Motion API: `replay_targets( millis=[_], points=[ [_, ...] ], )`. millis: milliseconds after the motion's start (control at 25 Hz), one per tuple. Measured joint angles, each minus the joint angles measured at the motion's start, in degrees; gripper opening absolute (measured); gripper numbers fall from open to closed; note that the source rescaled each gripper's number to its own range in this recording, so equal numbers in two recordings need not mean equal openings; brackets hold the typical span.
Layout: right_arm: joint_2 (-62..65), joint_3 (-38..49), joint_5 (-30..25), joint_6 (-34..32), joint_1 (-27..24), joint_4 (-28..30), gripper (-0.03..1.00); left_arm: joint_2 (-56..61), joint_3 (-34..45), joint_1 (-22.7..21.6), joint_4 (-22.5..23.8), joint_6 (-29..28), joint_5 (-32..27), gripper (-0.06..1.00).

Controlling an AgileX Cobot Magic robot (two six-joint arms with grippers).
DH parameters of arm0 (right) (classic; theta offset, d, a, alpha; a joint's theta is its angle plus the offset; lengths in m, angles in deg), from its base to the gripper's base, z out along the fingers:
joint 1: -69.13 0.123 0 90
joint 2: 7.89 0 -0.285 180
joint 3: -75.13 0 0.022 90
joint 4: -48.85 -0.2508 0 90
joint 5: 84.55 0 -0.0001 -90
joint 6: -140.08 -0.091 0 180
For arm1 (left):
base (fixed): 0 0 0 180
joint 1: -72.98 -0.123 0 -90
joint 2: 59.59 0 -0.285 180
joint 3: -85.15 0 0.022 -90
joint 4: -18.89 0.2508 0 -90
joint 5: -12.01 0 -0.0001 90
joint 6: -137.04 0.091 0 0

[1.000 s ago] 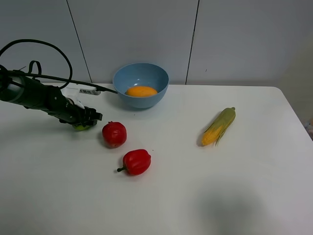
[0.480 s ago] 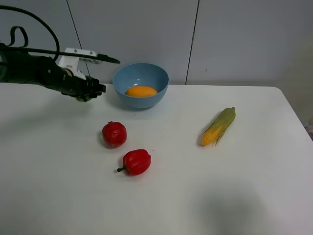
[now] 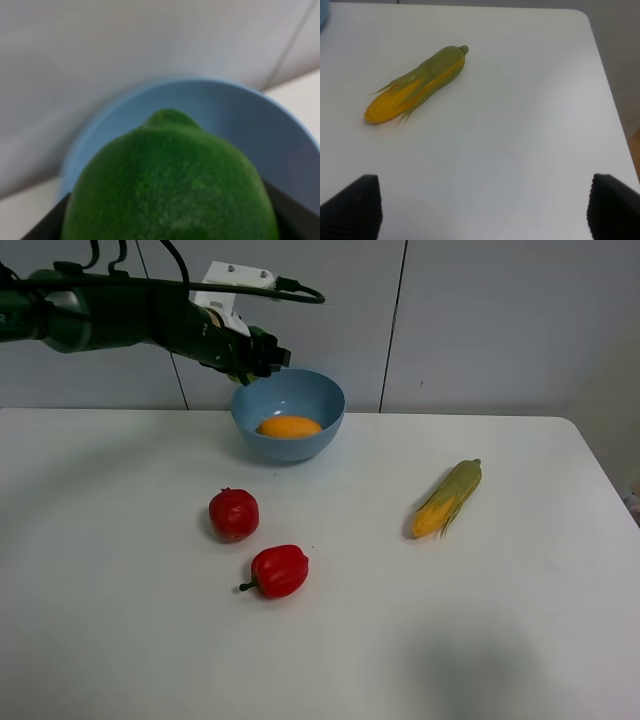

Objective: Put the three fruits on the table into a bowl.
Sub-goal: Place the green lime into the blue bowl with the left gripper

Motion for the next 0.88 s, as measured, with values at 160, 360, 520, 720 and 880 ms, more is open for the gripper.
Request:
replay_targets(
  millis=[160,360,520,720,880],
  points=[
    [0.0,0.0,0.0,0.0,0.0,0.0,0.42,-6.2,-4.1,1.6,-1.7,0.0,-2.2,0.01],
    [0.0,0.0,0.0,0.0,0.0,0.0,0.42,-8.9,-5.3,2.5,-2.9,0.2,-0.8,0.01],
    [0.0,0.0,0.0,0.0,0.0,0.0,0.42,-9.0,-5.5,2.5,-3.0,0.2,0.8,0.32],
    [0.0,0.0,0.0,0.0,0.0,0.0,0.42,-9.0,-5.5,2.6,-4.3,0.2,0.9,0.45],
    [0.0,0.0,0.0,0.0,0.0,0.0,0.42,-8.0,-5.5,3.1,-4.4,0.1,0.4,0.46]
  ],
)
